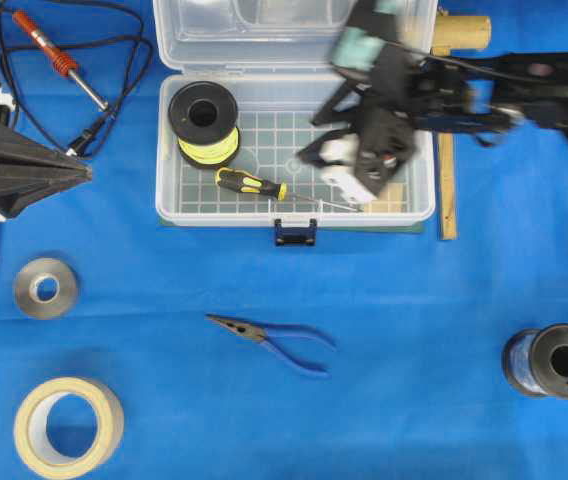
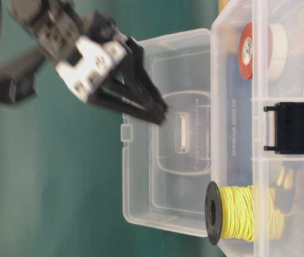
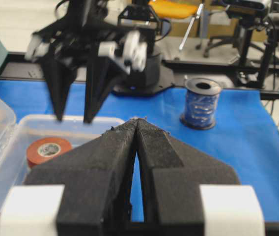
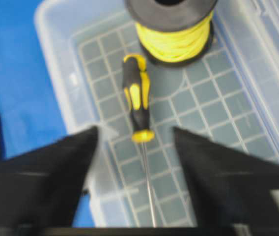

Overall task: Pick the screwdriver from the toolbox among several items.
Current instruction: 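Move the right gripper over the toolbox toward the yellow-black screwdriver, then close the right gripper on the yellow-black screwdriver handle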

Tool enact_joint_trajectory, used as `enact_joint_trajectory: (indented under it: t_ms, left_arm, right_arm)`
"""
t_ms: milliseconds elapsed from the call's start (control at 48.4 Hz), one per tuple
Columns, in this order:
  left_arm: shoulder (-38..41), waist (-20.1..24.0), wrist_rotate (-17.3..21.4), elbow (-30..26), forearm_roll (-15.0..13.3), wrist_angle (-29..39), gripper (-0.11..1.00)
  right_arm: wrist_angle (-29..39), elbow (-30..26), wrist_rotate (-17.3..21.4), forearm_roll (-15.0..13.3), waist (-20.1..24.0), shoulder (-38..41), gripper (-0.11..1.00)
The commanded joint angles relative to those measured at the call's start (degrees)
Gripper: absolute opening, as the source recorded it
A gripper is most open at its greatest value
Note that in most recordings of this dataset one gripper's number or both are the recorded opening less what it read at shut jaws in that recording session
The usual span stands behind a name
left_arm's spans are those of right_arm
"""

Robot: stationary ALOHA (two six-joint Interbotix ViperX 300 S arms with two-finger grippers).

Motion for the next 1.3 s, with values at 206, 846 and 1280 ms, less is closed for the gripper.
enact_joint_trajectory:
  t_ms: [206, 846, 1280]
  left_arm:
    - [0.53, 0.00, 0.00, -0.53, 0.00, -1.41, 0.00]
    - [0.35, -0.09, 0.00, -0.26, -0.09, -1.49, 0.00]
    - [0.00, 0.18, 0.09, -0.35, 0.00, -1.58, 0.00]
  right_arm:
    - [6.86, -13.36, 1.32, -1.05, -1.41, 14.15, 0.81]
    - [14.15, -26.89, 1.05, -1.41, 0.88, 32.87, 0.80]
    - [16.26, -26.81, 0.18, -2.20, 1.93, 26.19, 0.34]
